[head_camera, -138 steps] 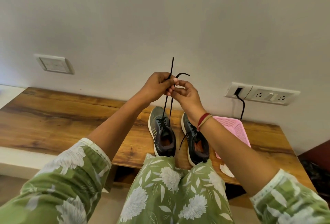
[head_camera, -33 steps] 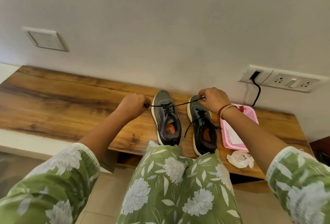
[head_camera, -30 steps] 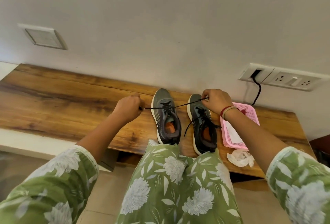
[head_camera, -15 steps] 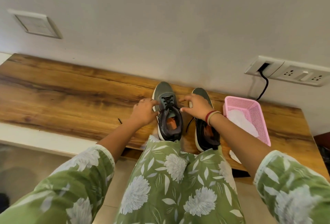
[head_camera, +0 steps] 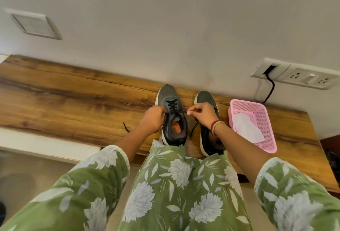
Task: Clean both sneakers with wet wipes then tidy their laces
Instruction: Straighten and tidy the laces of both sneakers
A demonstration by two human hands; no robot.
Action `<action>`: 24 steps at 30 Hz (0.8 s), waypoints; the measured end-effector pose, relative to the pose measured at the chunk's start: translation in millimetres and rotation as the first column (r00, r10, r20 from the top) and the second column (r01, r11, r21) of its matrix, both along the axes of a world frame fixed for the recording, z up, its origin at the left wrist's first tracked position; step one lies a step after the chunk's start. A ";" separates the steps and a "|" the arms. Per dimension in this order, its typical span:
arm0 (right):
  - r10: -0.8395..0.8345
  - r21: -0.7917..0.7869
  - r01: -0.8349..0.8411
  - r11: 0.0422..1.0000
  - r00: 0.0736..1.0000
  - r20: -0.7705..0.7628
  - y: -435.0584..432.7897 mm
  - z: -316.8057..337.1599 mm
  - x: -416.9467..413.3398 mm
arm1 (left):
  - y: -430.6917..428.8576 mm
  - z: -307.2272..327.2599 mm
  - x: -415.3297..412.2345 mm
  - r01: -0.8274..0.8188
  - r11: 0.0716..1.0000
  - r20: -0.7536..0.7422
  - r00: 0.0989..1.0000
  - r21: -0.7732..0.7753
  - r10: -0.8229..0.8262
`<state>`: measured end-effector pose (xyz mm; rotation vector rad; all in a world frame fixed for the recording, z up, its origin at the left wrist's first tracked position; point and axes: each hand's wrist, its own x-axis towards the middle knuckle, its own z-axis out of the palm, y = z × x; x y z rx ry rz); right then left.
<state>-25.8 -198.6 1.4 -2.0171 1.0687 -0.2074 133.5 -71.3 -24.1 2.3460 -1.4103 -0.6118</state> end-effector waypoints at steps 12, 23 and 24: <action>0.237 0.375 -0.204 0.904 0.970 -0.044 -13.0 29.3 7.2 | -4.7 26.3 3.8 -0.103 0.986 -0.350 0.935 -0.134 0.050; -0.074 0.679 -0.116 0.725 0.967 0.245 -5.1 17.5 14.5 | -5.8 26.6 -4.2 -0.581 0.800 -0.780 0.566 -0.148 0.268; -0.097 0.691 -0.088 0.717 0.969 0.225 -6.0 16.9 12.5 | -1.8 25.3 -3.8 -0.574 0.807 -0.769 0.577 -0.142 0.275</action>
